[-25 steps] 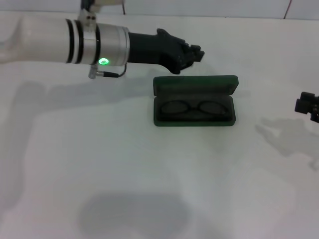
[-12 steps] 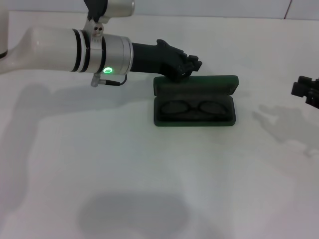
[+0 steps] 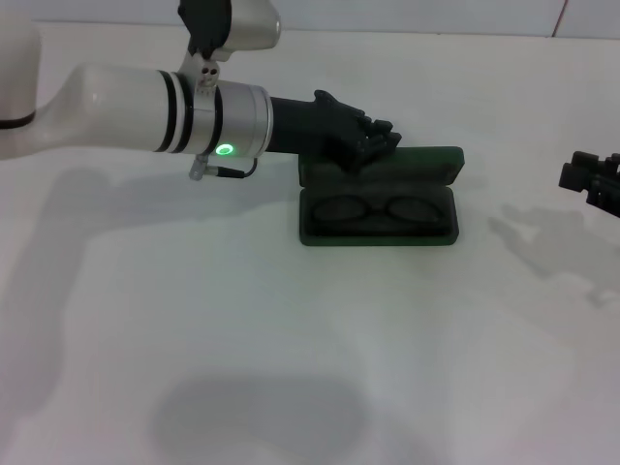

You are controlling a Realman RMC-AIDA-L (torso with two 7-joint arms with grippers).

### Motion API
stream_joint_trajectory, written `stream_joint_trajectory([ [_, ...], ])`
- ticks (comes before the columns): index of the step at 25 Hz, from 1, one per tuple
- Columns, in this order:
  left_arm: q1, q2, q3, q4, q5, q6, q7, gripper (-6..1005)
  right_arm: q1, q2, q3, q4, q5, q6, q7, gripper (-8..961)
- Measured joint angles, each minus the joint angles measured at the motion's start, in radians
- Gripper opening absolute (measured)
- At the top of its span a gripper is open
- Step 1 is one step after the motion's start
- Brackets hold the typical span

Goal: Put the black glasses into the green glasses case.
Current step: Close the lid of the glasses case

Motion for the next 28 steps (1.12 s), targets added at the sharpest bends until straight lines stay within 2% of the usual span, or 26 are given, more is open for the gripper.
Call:
stream_joint_trajectory([
  [19,-0.006,-0.003,0.010,-0.020,0.000,0.000,-0.003,165,0.001,0.000,-0.008,0.020,-0.002,0.000,-0.006,272],
  [28,0.003,-0.004,0.103,-0.019,-0.011,0.021,0.002,165,0.001,0.000,-0.004,0.031,0.000,-0.002,-0.013,280],
])
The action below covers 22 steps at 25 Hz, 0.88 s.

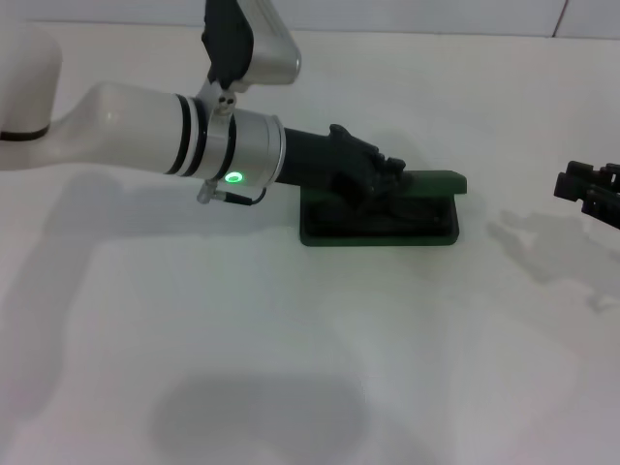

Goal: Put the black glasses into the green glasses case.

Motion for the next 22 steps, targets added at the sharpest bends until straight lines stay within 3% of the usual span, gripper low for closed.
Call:
stream_joint_trajectory([
  [15,0.036,0.002,0.017,0.007,-0.002,0.122,0.058,151,-0.003,0.001,-0.001,-0.001,0.007,-0.026,-0.010,292],
  [19,0.143,-0.002,0.017,0.185,-0.097,0.281,0.076,150,-0.012,-0.005,0.002,-0.016,0.000,-0.107,-0.042,295],
  [22,0.255,0.026,-0.005,0.295,-0.232,0.471,0.072,148,0.004,-0.005,-0.004,-0.016,-0.010,-0.194,-0.084,298],
])
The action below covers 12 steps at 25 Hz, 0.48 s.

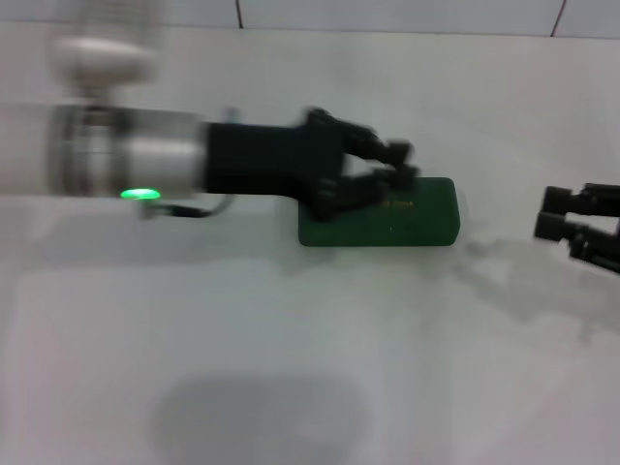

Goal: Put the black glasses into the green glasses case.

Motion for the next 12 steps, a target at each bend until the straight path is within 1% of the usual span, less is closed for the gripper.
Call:
stream_joint_trajectory([
  [1,0.035,0.017,-0.017,0.017,-0.045,0.066,0.004,148,0.006,0.003,-0.002,0.000,0.002,-0.028,-0.011,299],
  [4,0.124,0.068,-0.081,0.027,-0.125,0.234,0.011,224,0.024,0.012,-0.022,0.014,0.049,-0.125,-0.050,301],
  [6,0.168,0.093,-0.115,0.022,-0.131,0.291,0.027,274,0.033,0.014,-0.079,0.026,0.122,-0.153,-0.066,389],
  [7,0.193,0.102,-0.127,0.020,-0.130,0.315,0.051,299,0.036,0.014,-0.113,0.028,0.163,-0.154,-0.073,432],
  [9,0.230,0.112,-0.131,0.016,-0.125,0.342,0.093,350,0.046,0.014,-0.185,0.028,0.212,-0.136,-0.090,520],
  [12,0.265,0.115,-0.127,-0.005,-0.110,0.365,0.144,499,0.072,0.014,-0.250,0.036,0.240,-0.094,-0.110,640],
])
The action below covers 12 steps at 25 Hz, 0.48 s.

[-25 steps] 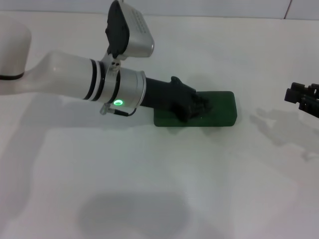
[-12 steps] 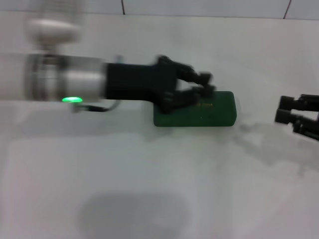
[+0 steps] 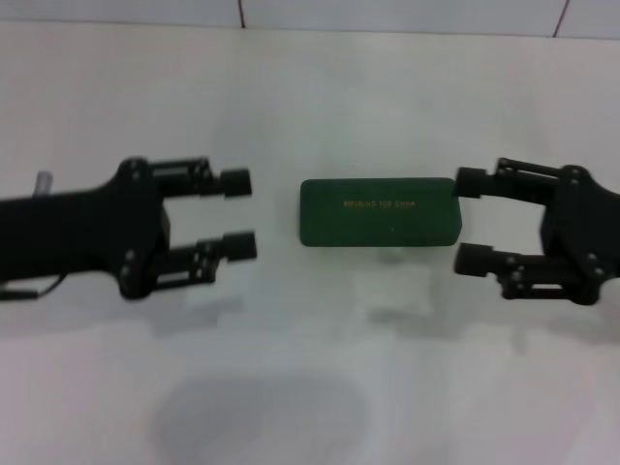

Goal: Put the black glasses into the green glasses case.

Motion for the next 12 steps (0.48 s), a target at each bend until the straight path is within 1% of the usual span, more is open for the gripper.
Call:
stream_joint_trajectory([
  [2,0.004,-0.005,0.002,-0.014,0.023,0.006,0.014,598,0.015,0.000,-0.019,0.013,0.006,0.013,-0.002,720],
  [3,0.004,-0.010,0.002,-0.019,0.035,0.007,0.020,599,0.022,0.000,-0.029,0.021,0.012,0.018,-0.002,760],
  [6,0.004,-0.020,0.000,-0.031,0.052,0.008,0.039,603,0.042,0.001,-0.041,0.048,0.024,0.021,-0.012,808],
  [11,0.017,-0.023,-0.005,-0.047,0.052,0.009,0.047,605,0.056,0.001,-0.045,0.109,0.061,0.008,-0.057,888],
  [12,0.020,-0.023,-0.005,-0.047,0.051,0.010,0.047,605,0.058,0.001,-0.047,0.115,0.068,0.008,-0.063,888],
])
